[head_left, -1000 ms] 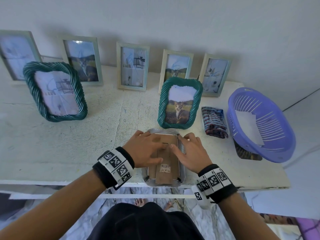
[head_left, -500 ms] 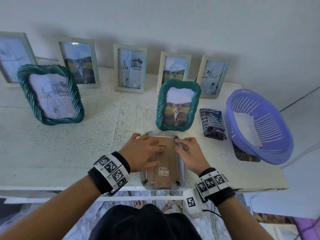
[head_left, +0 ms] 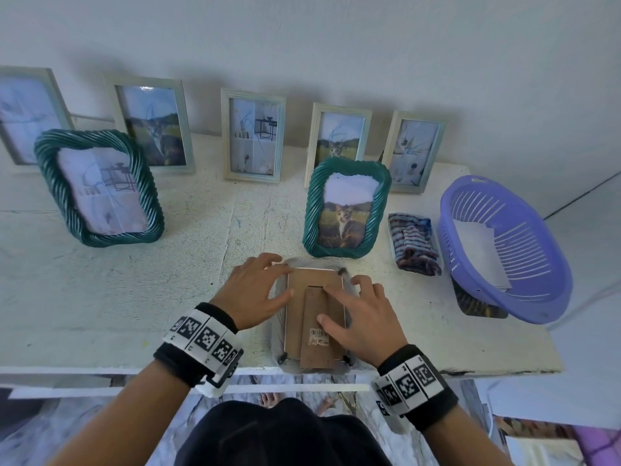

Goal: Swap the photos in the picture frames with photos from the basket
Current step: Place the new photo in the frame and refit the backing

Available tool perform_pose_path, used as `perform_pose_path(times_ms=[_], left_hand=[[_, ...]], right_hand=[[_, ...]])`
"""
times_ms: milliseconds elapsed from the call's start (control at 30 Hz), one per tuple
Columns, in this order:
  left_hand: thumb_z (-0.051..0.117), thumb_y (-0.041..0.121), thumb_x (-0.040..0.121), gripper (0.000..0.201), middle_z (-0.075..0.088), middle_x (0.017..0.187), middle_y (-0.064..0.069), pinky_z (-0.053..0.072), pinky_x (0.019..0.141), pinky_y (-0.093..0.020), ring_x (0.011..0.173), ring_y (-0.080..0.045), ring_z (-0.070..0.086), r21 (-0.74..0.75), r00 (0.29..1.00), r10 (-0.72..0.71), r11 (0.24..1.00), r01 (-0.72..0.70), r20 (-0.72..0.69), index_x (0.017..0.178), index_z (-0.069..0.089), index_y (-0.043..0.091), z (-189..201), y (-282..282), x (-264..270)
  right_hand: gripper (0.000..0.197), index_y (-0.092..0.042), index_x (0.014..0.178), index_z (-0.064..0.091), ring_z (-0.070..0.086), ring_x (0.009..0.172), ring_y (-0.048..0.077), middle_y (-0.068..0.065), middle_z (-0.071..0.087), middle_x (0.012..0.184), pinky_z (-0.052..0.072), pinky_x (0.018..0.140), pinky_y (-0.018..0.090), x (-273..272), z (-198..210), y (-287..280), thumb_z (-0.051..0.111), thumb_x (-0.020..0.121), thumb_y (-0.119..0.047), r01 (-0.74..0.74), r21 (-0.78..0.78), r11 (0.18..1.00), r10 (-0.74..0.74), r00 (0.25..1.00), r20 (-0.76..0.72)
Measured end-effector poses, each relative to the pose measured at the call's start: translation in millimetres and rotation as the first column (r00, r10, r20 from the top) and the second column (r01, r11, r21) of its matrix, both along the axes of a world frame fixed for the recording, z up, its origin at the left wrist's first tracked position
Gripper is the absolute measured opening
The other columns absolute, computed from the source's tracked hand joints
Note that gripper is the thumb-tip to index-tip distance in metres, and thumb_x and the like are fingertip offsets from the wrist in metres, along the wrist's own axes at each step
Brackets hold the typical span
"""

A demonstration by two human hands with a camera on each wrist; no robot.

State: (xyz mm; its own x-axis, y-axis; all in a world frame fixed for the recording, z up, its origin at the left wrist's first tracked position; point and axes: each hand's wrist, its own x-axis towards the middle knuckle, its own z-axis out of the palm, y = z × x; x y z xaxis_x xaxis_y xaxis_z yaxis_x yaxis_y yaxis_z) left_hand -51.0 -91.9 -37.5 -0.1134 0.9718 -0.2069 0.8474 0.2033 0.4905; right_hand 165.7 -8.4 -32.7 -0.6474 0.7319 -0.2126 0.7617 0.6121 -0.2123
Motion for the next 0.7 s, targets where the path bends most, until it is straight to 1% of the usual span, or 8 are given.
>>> perform_pose_path(times_ms=[67,133,233,333,433,500,633,700], left_hand=[[0.017,0.074,0.068,0.094,0.038,0.148,0.001,0.033,0.110,-0.041,0.131,-0.020,0.038,-0.068,1.000,0.015,0.998,-0.014,0.009,0.144,0.042,0.026,-1.1,-0.3,-2.8],[0.019,0.075,0.070,0.095,0.038,0.149,0.000,0.031,0.112,-0.039,0.133,-0.020,0.036,-0.091,0.999,0.011,0.996,-0.007,0.049,0.147,0.038,0.023,-0.5,0.2,-4.0],[0.033,0.067,0.080,0.085,0.037,0.151,-0.002,0.027,0.114,-0.034,0.136,-0.019,0.034,-0.096,0.991,0.041,0.995,-0.029,0.129,0.149,0.036,0.018,0.7,0.3,-3.3],[0.046,0.060,0.089,0.072,0.039,0.150,-0.001,0.024,0.112,-0.028,0.136,-0.016,0.035,-0.084,0.966,0.103,0.993,-0.085,0.238,0.147,0.041,0.016,0.6,1.4,-4.8],[0.055,0.040,0.096,0.051,0.044,0.146,0.001,0.025,0.107,-0.020,0.131,-0.009,0.040,-0.082,0.914,0.170,0.985,-0.150,0.368,0.141,0.049,0.015,-0.2,2.6,-7.9],[0.056,0.038,0.095,0.047,0.048,0.142,0.003,0.028,0.108,-0.021,0.128,-0.006,0.043,-0.095,0.875,0.207,0.978,-0.184,0.439,0.137,0.054,0.016,-1.0,2.6,-10.2],[0.059,0.035,0.094,0.038,0.052,0.136,0.003,0.032,0.112,-0.029,0.127,-0.008,0.046,-0.111,0.827,0.242,0.970,-0.216,0.508,0.128,0.061,0.019,-3.2,4.9,-12.4],[0.060,0.033,0.094,0.034,0.054,0.134,0.002,0.032,0.110,-0.028,0.126,-0.008,0.048,-0.104,0.812,0.241,0.970,-0.220,0.531,0.126,0.063,0.019,-3.1,5.4,-12.6]], right_hand=[[0.075,-0.040,0.137,0.045,0.041,0.114,0.028,0.007,0.039,0.131,0.044,0.093,0.040,0.0,-0.6,-0.8,0.023,0.074,-0.074,0.002,0.003,1.000,-0.002,1.000,-0.003],[0.074,-0.040,0.136,0.047,0.041,0.113,0.028,0.008,0.039,0.131,0.045,0.093,0.040,-0.6,-1.4,-1.6,0.025,0.074,-0.073,0.008,0.000,1.000,-0.008,1.000,-0.016],[0.074,-0.038,0.136,0.048,0.040,0.115,0.028,0.009,0.038,0.131,0.044,0.094,0.039,0.0,-1.4,-2.8,0.027,0.074,-0.072,0.020,-0.029,0.999,-0.021,0.999,-0.046],[0.069,-0.037,0.136,0.049,0.038,0.116,0.026,0.008,0.037,0.131,0.043,0.095,0.037,0.5,-2.0,-3.2,0.033,0.077,-0.070,0.024,-0.046,0.999,-0.027,0.997,-0.067],[0.062,-0.037,0.136,0.048,0.036,0.118,0.025,0.007,0.034,0.132,0.044,0.093,0.035,0.6,-3.9,-4.1,0.043,0.080,-0.064,0.031,-0.073,0.997,-0.038,0.995,-0.094],[0.061,-0.037,0.136,0.047,0.036,0.118,0.025,0.007,0.032,0.134,0.044,0.094,0.035,0.5,-5.6,-5.3,0.046,0.081,-0.062,0.033,-0.090,0.995,-0.042,0.994,-0.105],[0.060,-0.037,0.137,0.046,0.035,0.120,0.025,0.008,0.030,0.136,0.041,0.098,0.035,0.5,-6.5,-4.7,0.049,0.082,-0.061,0.036,-0.112,0.993,-0.049,0.992,-0.118],[0.059,-0.037,0.137,0.045,0.034,0.120,0.025,0.008,0.029,0.137,0.040,0.098,0.035,1.3,-6.7,-4.0,0.052,0.083,-0.059,0.035,-0.120,0.992,-0.050,0.991,-0.124]])
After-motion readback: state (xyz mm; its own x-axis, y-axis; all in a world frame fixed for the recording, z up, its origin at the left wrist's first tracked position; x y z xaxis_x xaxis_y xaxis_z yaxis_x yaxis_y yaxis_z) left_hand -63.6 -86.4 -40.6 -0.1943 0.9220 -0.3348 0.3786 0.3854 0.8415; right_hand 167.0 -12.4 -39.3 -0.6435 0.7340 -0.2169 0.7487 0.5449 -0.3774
